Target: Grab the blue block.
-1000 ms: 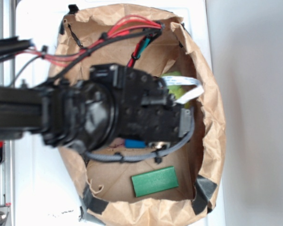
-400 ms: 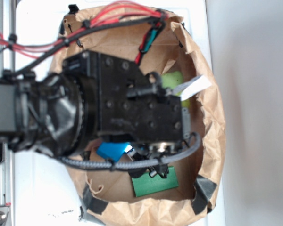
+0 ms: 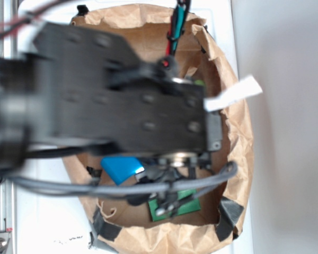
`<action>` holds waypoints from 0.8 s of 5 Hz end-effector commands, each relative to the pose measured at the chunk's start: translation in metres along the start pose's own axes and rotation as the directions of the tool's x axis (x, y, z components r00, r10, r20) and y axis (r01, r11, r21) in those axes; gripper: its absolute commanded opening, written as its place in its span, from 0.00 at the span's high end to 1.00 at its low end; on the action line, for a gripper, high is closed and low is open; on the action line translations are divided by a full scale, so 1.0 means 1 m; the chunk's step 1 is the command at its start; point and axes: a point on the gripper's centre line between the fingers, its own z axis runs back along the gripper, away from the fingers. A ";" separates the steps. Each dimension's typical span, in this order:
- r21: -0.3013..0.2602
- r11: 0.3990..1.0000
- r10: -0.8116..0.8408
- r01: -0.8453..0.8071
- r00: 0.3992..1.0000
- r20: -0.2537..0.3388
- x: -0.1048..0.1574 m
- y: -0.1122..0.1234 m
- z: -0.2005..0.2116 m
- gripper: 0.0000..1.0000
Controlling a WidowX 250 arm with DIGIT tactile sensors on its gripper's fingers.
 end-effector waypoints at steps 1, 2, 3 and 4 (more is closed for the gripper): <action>0.080 0.897 -0.442 0.435 0.882 0.161 -0.004 -0.004 0.017 1.00; 0.082 0.879 -0.477 0.470 0.865 0.153 0.002 -0.006 0.020 1.00; 0.057 0.896 -0.443 0.440 0.886 0.139 0.012 -0.010 0.033 1.00; 0.047 0.917 -0.399 0.396 0.909 0.122 0.019 -0.010 0.043 1.00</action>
